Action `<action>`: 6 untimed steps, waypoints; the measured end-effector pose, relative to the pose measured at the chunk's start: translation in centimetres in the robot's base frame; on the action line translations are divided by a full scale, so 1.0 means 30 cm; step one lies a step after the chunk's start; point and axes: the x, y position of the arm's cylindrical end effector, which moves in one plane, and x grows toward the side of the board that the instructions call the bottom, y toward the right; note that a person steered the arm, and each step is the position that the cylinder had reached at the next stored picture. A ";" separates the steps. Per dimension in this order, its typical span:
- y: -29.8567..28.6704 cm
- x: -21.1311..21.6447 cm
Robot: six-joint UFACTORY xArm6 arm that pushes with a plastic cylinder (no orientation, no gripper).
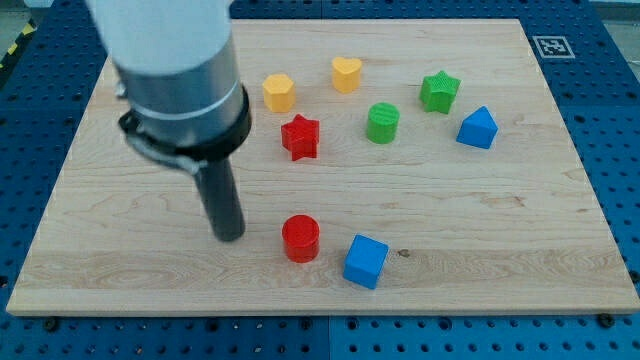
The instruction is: Move the red circle top left of the blue cube
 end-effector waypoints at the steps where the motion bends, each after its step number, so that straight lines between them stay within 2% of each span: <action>1: 0.027 0.085; 6: 0.287 0.063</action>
